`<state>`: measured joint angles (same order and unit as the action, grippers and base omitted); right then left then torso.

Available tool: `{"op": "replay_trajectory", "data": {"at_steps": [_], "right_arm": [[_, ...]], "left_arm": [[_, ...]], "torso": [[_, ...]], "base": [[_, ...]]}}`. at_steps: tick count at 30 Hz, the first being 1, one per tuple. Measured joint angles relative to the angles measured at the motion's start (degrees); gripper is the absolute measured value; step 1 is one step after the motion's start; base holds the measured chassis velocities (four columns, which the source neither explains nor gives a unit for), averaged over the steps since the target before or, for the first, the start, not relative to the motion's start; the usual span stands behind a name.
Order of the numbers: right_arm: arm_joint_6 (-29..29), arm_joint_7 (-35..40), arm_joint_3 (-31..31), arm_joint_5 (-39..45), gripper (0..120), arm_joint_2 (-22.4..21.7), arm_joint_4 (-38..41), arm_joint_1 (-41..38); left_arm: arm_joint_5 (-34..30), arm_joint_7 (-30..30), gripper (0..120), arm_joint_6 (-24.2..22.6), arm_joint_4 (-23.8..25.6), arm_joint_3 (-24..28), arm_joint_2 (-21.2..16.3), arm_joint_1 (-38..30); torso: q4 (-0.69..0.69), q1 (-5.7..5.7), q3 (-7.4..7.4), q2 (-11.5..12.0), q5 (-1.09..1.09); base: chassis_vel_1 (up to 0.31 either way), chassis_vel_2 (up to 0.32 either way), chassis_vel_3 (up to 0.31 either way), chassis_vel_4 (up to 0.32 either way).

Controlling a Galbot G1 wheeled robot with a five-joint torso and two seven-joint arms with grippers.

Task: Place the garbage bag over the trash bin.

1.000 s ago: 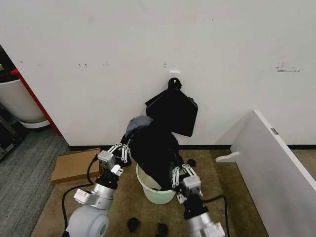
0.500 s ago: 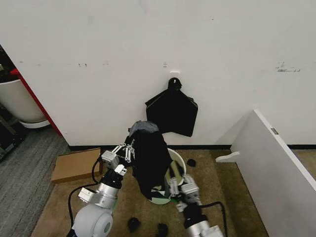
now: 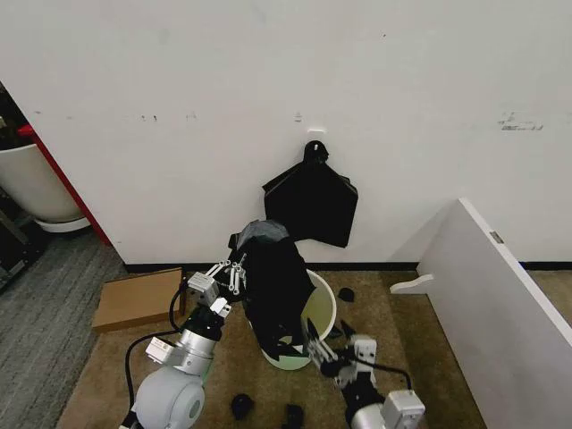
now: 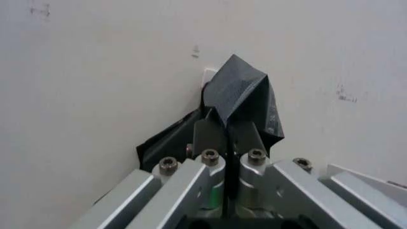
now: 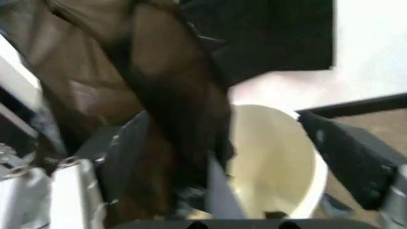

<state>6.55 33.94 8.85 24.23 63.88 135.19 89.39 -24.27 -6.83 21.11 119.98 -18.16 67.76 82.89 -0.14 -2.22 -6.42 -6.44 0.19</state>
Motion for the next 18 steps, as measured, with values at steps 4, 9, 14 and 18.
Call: {"op": "replay_trajectory", "data": {"at_steps": [4,9,14,18], "right_arm": [[0.9,-0.1,0.5,2.0,98,0.8,0.2,-1.7],[5.5,4.3,0.5,9.3,100,0.9,1.2,-1.6],[9.9,8.1,0.0,15.4,100,-1.0,1.6,-0.5],[15.4,10.5,-1.1,21.1,100,-3.5,5.6,-1.5]], "left_arm": [[-0.1,0.0,0,0.0,-0.1,-0.3,-0.2,-0.1],[-0.2,0.0,0,0.2,-0.5,-0.5,-0.4,-0.1],[-0.1,0.0,0,0.3,-0.8,-0.4,-0.4,-0.2],[0.0,-0.1,0,0.3,-1.0,-0.3,-0.3,-0.3]], "torso": [[0.0,0.0,0.0,0.0,0.01],[-0.01,0.0,0.0,0.0,0.0],[-0.01,0.0,0.0,0.0,0.0],[0.0,0.01,0.01,0.0,-0.04]], "base": [[0.0,0.0,0.0,0.0],[0.0,0.0,0.0,0.0],[0.0,0.0,0.0,0.0],[0.0,0.0,0.0,0.0]]}}
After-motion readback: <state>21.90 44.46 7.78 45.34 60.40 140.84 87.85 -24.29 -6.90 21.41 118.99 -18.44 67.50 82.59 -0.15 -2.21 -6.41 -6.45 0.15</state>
